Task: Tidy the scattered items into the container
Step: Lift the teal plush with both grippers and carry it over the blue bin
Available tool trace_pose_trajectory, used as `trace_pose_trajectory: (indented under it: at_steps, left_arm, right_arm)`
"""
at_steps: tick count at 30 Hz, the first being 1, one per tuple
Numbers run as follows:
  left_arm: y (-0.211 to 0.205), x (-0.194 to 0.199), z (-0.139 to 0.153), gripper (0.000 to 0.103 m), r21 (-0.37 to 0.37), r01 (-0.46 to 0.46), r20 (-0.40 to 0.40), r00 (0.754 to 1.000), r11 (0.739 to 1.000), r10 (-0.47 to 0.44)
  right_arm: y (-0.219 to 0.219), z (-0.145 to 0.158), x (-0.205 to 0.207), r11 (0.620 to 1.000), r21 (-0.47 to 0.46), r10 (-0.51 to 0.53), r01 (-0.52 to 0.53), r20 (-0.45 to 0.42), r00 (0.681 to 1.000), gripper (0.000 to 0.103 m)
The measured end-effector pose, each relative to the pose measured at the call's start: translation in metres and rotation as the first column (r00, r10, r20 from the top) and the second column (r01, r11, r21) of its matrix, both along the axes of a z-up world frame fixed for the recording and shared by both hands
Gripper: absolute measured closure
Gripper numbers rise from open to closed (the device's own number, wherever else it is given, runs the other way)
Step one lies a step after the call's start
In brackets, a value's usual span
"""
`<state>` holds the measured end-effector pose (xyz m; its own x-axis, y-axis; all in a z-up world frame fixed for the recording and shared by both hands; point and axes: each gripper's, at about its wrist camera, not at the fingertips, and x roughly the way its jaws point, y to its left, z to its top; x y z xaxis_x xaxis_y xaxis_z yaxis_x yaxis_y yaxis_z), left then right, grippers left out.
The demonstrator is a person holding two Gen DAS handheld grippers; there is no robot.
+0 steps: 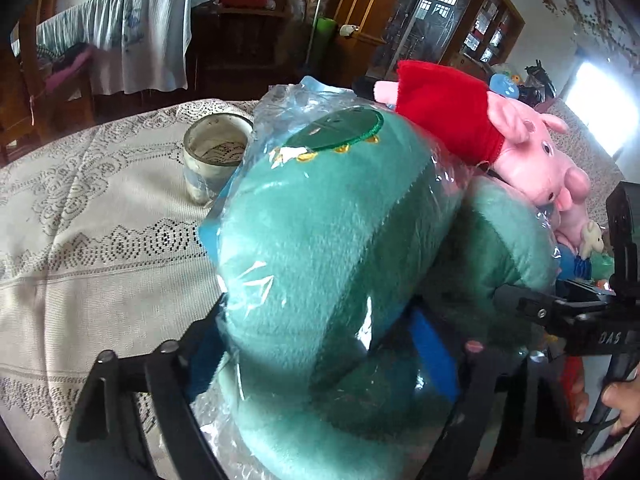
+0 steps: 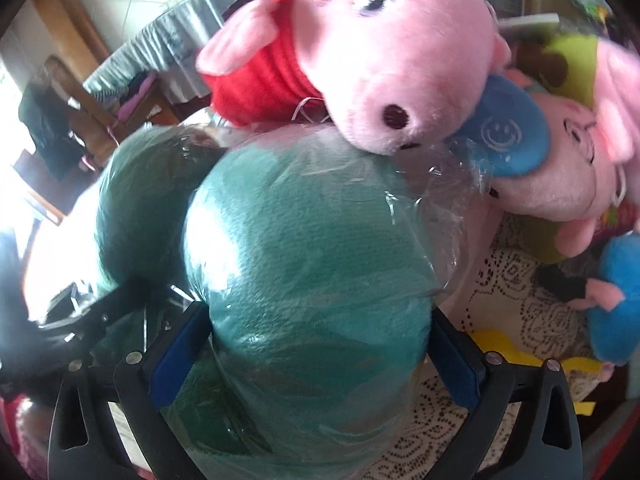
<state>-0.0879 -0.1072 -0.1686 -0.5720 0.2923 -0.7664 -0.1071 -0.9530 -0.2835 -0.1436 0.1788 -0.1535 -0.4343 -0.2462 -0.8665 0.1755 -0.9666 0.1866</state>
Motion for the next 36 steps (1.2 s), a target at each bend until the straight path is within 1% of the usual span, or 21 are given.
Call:
trace_pose_trajectory:
  at_steps: [2, 4, 6, 9, 14, 17, 19, 22, 24, 28, 31, 34, 36]
  left_arm:
    - [0.0, 0.009, 0.007, 0.028, -0.016, -0.013, -0.001, 1.0, 1.0, 0.013]
    - [-0.001, 0.014, 0.009, 0.029, -0.025, -0.024, -0.005, 1.0, 0.999, 0.024]
    - [-0.005, 0.021, 0.012, 0.03, -0.024, -0.03, -0.001, 1.0, 0.999, 0.03]
    - [-0.015, 0.038, 0.024, 0.03, -0.023, -0.045, -0.022, 0.999, 0.999, 0.044]
    - [-0.041, 0.07, 0.062, 0.03, -0.036, -0.108, -0.096, 0.99, 0.993, 0.104]
    - [-0.064, 0.094, 0.085, 0.03, -0.054, -0.168, -0.138, 0.977, 0.984, 0.159]
    - [-0.083, 0.111, 0.096, 0.03, -0.062, -0.219, -0.154, 0.966, 0.974, 0.207]
    - [-0.118, 0.136, 0.103, 0.03, -0.072, -0.306, -0.152, 0.944, 0.949, 0.292]
    - [-0.141, 0.152, 0.102, 0.03, -0.077, -0.36, -0.15, 0.926, 0.93, 0.346]
    - [-0.192, 0.186, 0.094, 0.03, -0.07, -0.469, -0.131, 0.879, 0.881, 0.458]
    - [-0.239, 0.209, 0.085, 0.03, -0.062, -0.55, -0.114, 0.833, 0.833, 0.542]
    - [-0.278, 0.228, 0.078, 0.03, -0.06, -0.616, -0.101, 0.786, 0.785, 0.609]
    - [-0.306, 0.245, 0.072, 0.03, -0.061, -0.661, -0.092, 0.75, 0.748, 0.655]
  right_arm:
    - [-0.008, 0.002, 0.006, 1.0, 0.018, 0.012, -0.012, -0.011, 1.0, 0.002]
    - [-0.01, 0.0, 0.009, 1.0, 0.009, 0.022, -0.022, -0.012, 1.0, 0.003]
    - [-0.015, 0.001, 0.014, 0.999, 0.007, 0.039, -0.039, -0.016, 0.999, 0.006]
    - [-0.032, 0.017, 0.024, 0.997, -0.001, 0.083, -0.083, -0.052, 0.995, 0.007]
    - [-0.065, 0.048, 0.041, 0.986, -0.013, 0.16, -0.163, -0.124, 0.979, 0.007]
    - [-0.084, 0.066, 0.051, 0.977, -0.018, 0.205, -0.211, -0.166, 0.964, 0.007]
    - [-0.108, 0.074, 0.057, 0.967, -0.022, 0.247, -0.255, -0.183, 0.952, 0.007]
    - [-0.15, 0.081, 0.063, 0.945, -0.031, 0.313, -0.325, -0.193, 0.93, 0.007]
    - [-0.184, 0.082, 0.067, 0.924, -0.032, 0.369, -0.382, -0.2, 0.908, 0.007]
    - [-0.255, 0.08, 0.08, 0.874, -0.025, 0.473, -0.486, -0.196, 0.859, 0.007]
    - [-0.318, 0.073, 0.093, 0.824, -0.015, 0.553, -0.566, -0.191, 0.811, 0.007]
    - [-0.38, 0.065, 0.109, 0.766, -0.004, 0.631, -0.643, -0.184, 0.754, 0.007]
    - [-0.418, 0.059, 0.119, 0.73, -0.002, 0.673, -0.683, -0.175, 0.719, 0.007]
